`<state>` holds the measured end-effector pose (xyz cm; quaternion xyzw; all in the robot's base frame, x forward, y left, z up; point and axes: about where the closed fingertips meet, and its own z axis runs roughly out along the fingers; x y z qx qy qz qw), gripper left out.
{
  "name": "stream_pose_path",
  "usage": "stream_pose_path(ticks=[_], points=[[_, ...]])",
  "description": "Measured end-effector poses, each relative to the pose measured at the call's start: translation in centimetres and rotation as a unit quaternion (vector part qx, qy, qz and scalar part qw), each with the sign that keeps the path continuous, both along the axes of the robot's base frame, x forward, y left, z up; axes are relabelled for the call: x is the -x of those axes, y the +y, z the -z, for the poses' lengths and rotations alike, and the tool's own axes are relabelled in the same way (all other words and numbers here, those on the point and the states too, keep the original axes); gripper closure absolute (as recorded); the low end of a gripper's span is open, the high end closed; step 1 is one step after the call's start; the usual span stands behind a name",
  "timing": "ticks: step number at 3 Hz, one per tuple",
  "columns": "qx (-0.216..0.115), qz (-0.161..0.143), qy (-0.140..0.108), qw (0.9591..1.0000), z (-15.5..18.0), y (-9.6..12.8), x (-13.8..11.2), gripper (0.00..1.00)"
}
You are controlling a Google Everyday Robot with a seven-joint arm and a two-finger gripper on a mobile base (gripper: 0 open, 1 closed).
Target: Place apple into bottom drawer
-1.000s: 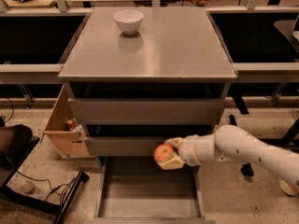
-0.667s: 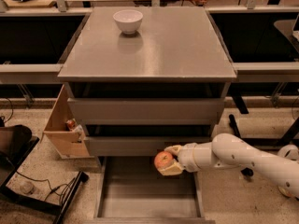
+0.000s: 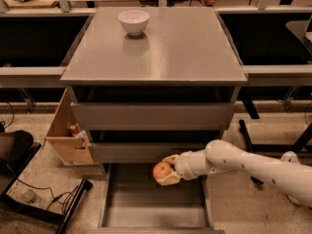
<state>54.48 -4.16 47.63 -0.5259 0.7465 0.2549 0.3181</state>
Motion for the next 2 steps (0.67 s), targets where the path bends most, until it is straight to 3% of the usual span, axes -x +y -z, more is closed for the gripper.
stream_pose_path(ticks=[1,2], points=[[-0.014,-0.007,0.025,0.9996,6.1,2.3,-2.5,1.0],[-0.042,0.003,0.027,0.9988,12.6,3.1,-5.3,1.0]])
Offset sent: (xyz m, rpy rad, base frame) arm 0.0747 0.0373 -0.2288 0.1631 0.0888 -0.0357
